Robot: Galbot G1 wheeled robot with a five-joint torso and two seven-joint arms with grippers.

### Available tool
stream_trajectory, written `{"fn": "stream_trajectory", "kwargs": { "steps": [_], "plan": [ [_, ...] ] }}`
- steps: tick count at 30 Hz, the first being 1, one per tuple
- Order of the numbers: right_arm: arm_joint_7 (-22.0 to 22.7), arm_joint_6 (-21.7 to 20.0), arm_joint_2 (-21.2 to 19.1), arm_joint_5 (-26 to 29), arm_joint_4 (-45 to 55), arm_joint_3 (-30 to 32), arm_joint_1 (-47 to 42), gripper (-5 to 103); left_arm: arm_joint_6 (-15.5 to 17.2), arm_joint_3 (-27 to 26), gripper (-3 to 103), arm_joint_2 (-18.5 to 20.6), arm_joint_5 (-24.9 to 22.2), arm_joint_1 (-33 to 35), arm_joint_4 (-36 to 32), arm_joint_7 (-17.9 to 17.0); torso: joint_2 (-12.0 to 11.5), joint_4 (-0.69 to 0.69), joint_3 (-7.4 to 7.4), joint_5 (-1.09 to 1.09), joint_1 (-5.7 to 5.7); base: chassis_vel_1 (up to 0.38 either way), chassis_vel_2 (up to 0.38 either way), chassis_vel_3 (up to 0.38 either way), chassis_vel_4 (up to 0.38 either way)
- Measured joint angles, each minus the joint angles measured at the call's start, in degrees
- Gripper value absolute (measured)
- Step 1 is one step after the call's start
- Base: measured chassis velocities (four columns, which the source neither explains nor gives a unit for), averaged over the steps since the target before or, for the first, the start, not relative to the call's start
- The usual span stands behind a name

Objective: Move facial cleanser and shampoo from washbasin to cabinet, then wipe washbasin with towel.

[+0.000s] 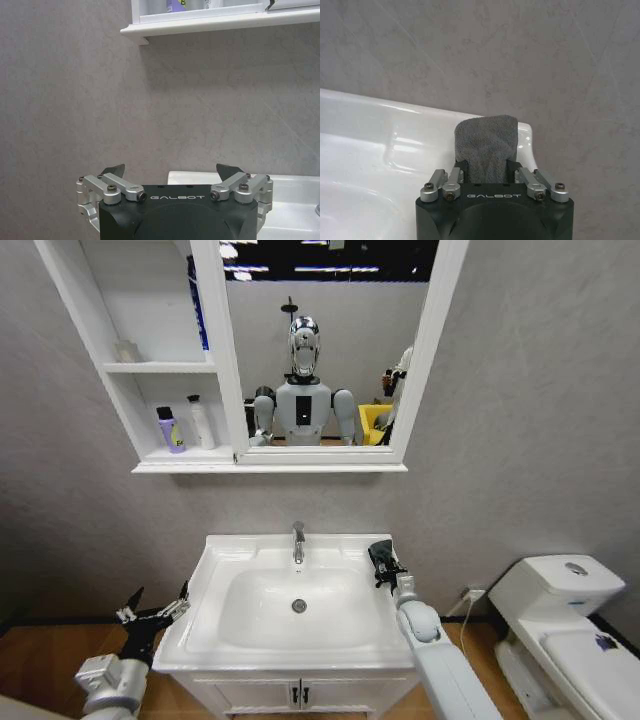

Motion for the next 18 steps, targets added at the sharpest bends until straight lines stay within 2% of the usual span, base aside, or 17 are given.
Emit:
{"fn": "stream_trajectory", "kwargs": {
  "steps": [2,3,4,5,7,8,9,11,13,14,16,17,18],
  "plan": [
    [-1.3,2.1,0.0,3.4,-1.0,-0.3,1.0,52,0.0,0.0,100,0.0,0.0,0.0,0.0,0.0,0.0,0.0,0.0,0.0,0.0,0.0,0.0,0.0,0.0],
    [-1.3,2.1,0.0,3.4,-1.0,-0.3,1.0,52,0.0,0.0,100,0.0,0.0,0.0,0.0,0.0,0.0,0.0,0.0,0.0,0.0,0.0,0.0,0.0,0.0],
    [-1.3,2.6,-0.1,4.2,-1.5,-0.3,1.5,57,0.0,0.0,100,0.0,0.0,0.0,0.0,0.0,0.0,0.01,0.0,0.0,0.0,0.0,0.0,0.0,0.0],
    [-0.7,2.6,-0.1,4.3,-1.7,-0.2,1.8,68,0.0,0.0,100,0.0,0.0,0.0,0.0,0.0,0.0,0.01,0.0,0.0,0.0,0.0,0.0,0.0,0.0],
    [-0.3,2.3,-0.2,4.3,-1.7,0.0,1.9,68,0.0,0.0,100,0.0,0.0,0.0,0.0,0.0,0.0,0.01,0.0,-0.01,0.0,0.0,0.0,0.0,0.0],
    [0.1,1.8,-0.4,4.3,-1.4,0.2,1.7,79,0.0,0.0,100,0.0,0.0,0.0,0.0,0.0,0.0,0.0,0.0,-0.01,0.0,0.0,0.0,0.0,0.0],
    [0.4,1.7,-0.5,3.9,-1.1,0.3,1.4,85,0.0,0.0,100,0.0,0.0,0.0,0.0,0.0,0.0,0.0,0.0,0.0,0.0,0.0,0.0,0.0,0.0],
    [0.8,2.0,-0.6,3.2,-0.3,0.5,1.0,85,0.0,0.0,100,0.0,0.0,0.0,0.0,0.0,0.0,0.0,0.0,0.0,0.0,0.0,0.0,0.0,0.0],
    [1.9,2.6,-1.0,1.9,3.2,0.9,-0.5,95,0.0,0.0,100,0.0,0.0,0.0,0.0,0.0,0.0,0.01,0.0,0.01,0.0,0.0,0.0,0.0,0.0],
    [1.9,2.6,-1.0,1.9,3.2,0.9,-0.5,95,0.0,0.0,100,0.0,0.0,0.0,0.0,0.0,0.0,0.01,0.0,0.01,0.0,0.0,0.0,0.0,0.0],
    [3.0,2.5,-1.6,1.5,9.6,1.4,-3.2,100,0.0,0.0,100,0.0,0.0,0.0,0.0,0.0,0.0,0.02,0.0,-0.01,0.01,0.0,0.0,0.0,0.0],
    [4.7,1.5,-1.8,1.5,16.7,2.0,-6.9,100,0.0,0.0,100,0.0,0.0,0.0,0.0,0.0,0.0,0.02,-0.01,-0.03,0.01,0.0,0.0,0.0,0.0],
    [4.7,1.5,-1.8,1.5,16.7,2.0,-6.9,100,0.0,0.0,100,0.0,0.0,0.0,0.0,0.0,0.0,0.02,-0.01,-0.03,0.01,0.0,0.0,0.0,0.0]
  ]
}}
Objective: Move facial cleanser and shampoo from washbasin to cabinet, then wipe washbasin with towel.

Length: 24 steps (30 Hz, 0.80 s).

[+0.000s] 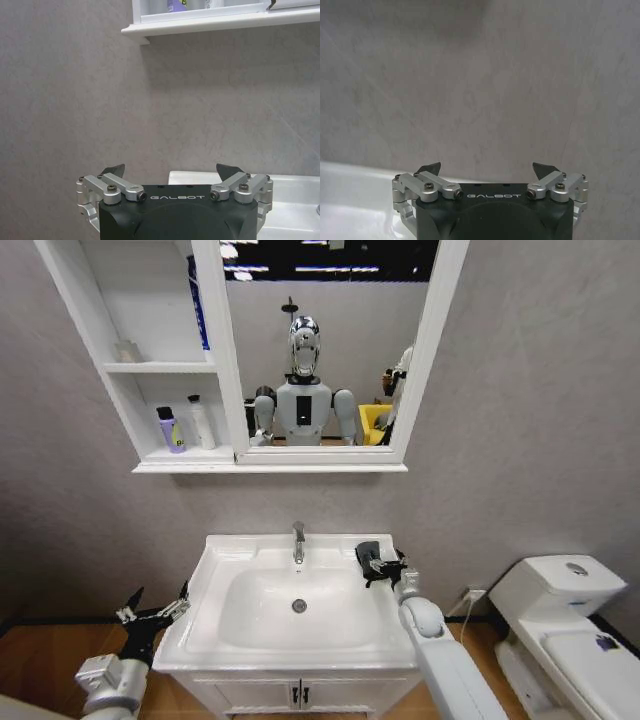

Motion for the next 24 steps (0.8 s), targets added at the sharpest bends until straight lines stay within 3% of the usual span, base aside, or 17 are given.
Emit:
{"fn": "stream_trajectory", "kwargs": {
  "steps": [3,4,6,10,17,24],
  "plan": [
    [4.2,-4.6,2.0,-1.7,16.1,1.2,-12.2,100,0.0,0.0,100,0.0,0.0,0.0,0.0,0.0,0.0,-0.03,0.0,0.04,-0.02,0.0,0.0,0.0,0.0],
    [4.2,-4.6,2.0,-1.7,16.1,1.2,-12.2,100,0.0,0.0,100,0.0,0.0,0.0,0.0,0.0,0.0,-0.03,0.0,0.04,-0.02,0.0,0.0,0.0,0.0],
    [7.1,-6.2,4.7,-5.2,25.6,1.3,-20.9,100,0.0,0.0,100,0.0,0.0,0.0,0.0,0.0,0.0,-0.03,-0.01,0.01,-0.04,0.0,0.0,0.0,0.0],
    [9.2,-3.8,7.7,-11.1,32.4,1.9,-30.5,100,0.0,0.0,100,0.0,0.0,0.0,0.0,0.0,0.0,-0.03,-0.01,0.02,-0.03,0.0,0.0,0.0,0.0],
    [13.7,-2.4,7.4,-13.3,38.4,0.8,-37.7,100,0.0,0.0,100,0.0,0.0,0.0,0.0,0.0,0.0,0.01,0.01,0.02,0.01,0.051,-0.062,-0.063,0.058],
    [14.1,-3.2,8.3,-14.7,40.0,-0.8,-38.6,100,0.0,0.0,100,0.0,0.0,0.0,0.0,0.0,0.0,-0.03,0.01,0.06,-0.01,0.179,-0.189,-0.169,0.167]
  ]
}}
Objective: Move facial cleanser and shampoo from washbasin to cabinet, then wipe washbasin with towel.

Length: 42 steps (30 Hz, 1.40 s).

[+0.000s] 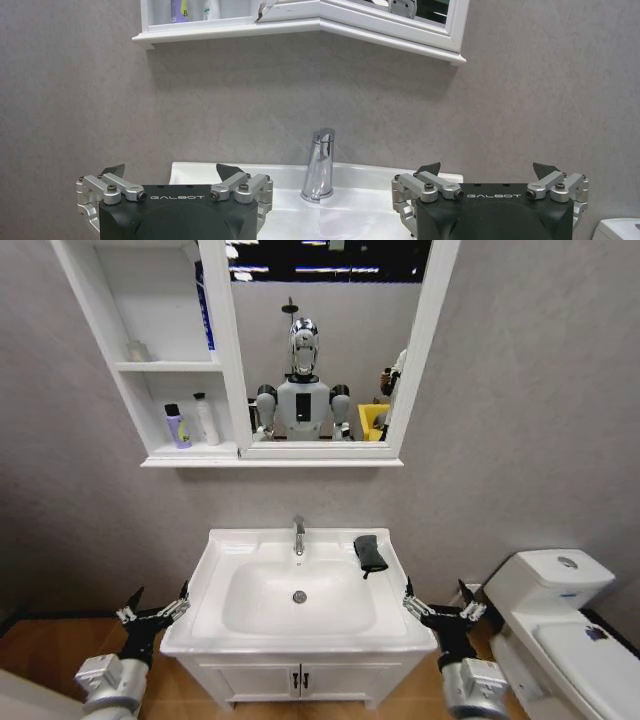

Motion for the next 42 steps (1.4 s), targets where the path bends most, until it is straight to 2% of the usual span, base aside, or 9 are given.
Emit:
{"fn": "stream_trajectory", "kwargs": {
  "steps": [17,20,21,25,26,30,32,38,42],
  "plan": [
    [-0.2,1.8,-0.3,-2.9,-0.1,-1.5,-2.3,100,0.0,0.0,100,0.0,0.0,0.0,0.0,0.0,0.0,0.01,-0.01,-0.11,-0.02,0.301,-0.308,-0.292,0.3],
    [-0.2,2.1,-0.5,-2.9,-0.3,-1.5,-2.4,100,0.0,0.0,100,0.0,0.0,0.0,0.0,0.0,0.0,0.01,0.0,0.05,-0.03,0.413,-0.377,-0.376,0.363],
    [-0.2,2.2,-0.6,-2.9,-0.4,-1.5,-2.5,100,0.0,0.0,100,0.0,0.0,0.0,0.0,0.0,0.0,0.0,-0.01,-0.13,-0.02,0.333,-0.389,-0.339,0.375],
    [-0.2,2.2,-0.8,-2.9,-0.6,-1.7,-2.7,100,0.0,0.0,100,0.0,0.0,0.0,0.0,0.0,0.0,0.03,0.0,0.07,-0.02,0.361,-0.341,-0.347,0.353],
    [-0.4,2.2,-0.8,-3.1,-0.6,-2.1,-2.8,100,0.0,0.0,100,0.0,0.0,0.0,0.0,0.0,0.0,0.0,-0.01,-0.09,-0.02,0.308,-0.378,-0.35,0.361],
    [-0.6,2.2,-0.8,-3.7,-1.0,-2.4,-2.8,100,0.0,0.0,100,0.0,0.0,0.0,0.0,0.0,0.0,0.02,0.0,0.04,-0.01,0.329,-0.355,-0.338,0.353],
    [-0.7,2.6,-0.8,-3.7,-1.2,-2.4,-2.9,100,0.0,0.0,100,0.0,0.0,0.0,0.0,0.0,0.0,0.0,-0.01,-0.09,-0.01,0.329,-0.379,-0.339,0.351],
    [-7.1,6.9,-1.0,-4.4,-1.7,-1.1,-3.7,100,0.0,0.0,100,0.0,0.0,0.0,0.0,0.0,0.0,0.0,0.0,-0.1,-0.01,0.353,-0.36,-0.333,0.35],
    [-7.0,5.9,-0.8,-5.6,-2.1,-1.3,-3.4,100,0.0,0.0,100,0.0,0.0,0.0,0.0,0.0,0.0,0.03,-0.03,-0.06,-0.07,0.231,-0.242,-0.249,0.228]
  ]
}}
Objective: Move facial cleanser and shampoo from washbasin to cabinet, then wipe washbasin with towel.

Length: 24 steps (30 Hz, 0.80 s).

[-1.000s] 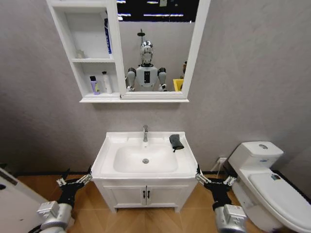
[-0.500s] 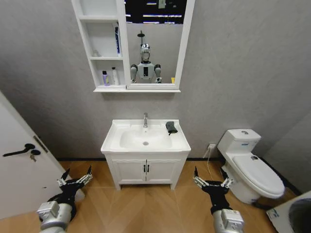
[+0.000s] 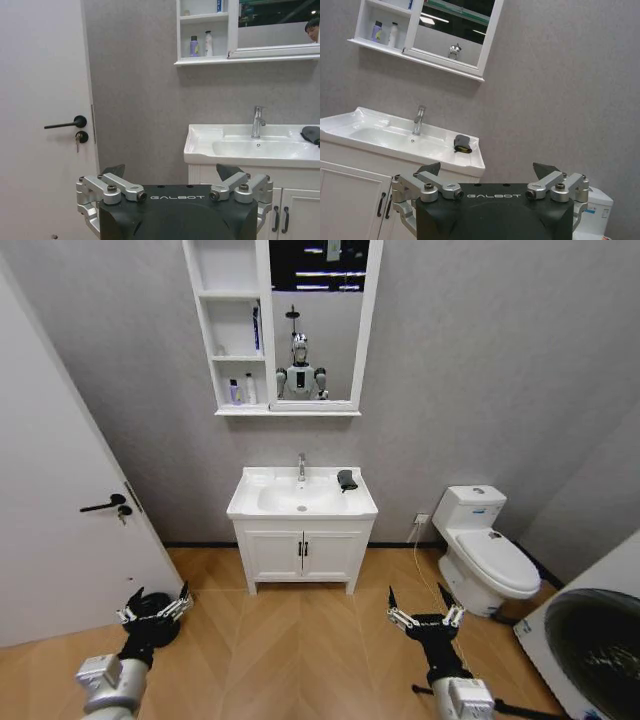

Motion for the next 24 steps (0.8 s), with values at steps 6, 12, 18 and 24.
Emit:
{"fn": "stream_trajectory", "kwargs": {
  "steps": [6,12,18,24],
  "plan": [
    [0.3,-0.8,0.0,0.0,-0.1,0.0,0.2,100,0.0,0.0,100,0.0,0.0,0.0,0.0,0.0,0.0,-0.03,0.03,0.03,0.06,0.01,0.007,-0.081,0.074],
    [0.4,-0.9,0.0,0.0,-0.1,0.0,0.2,100,0.0,0.0,100,0.0,0.0,0.0,0.0,0.0,-0.1,0.0,0.05,0.02,0.15,-0.062,0.056,0.089,-0.046],
    [0.5,-0.9,0.0,0.0,-0.1,0.0,0.2,100,0.0,0.0,100,0.0,0.0,0.0,0.0,0.0,-0.1,-0.02,0.03,0.02,0.06,-0.003,0.02,0.018,-0.014],
    [0.5,-0.9,0.0,0.0,-0.1,0.0,0.2,100,0.0,0.0,100,0.0,0.0,0.0,0.0,0.0,0.0,-0.01,0.02,0.03,0.04,0.055,0.003,-0.007,0.035]
  ]
}}
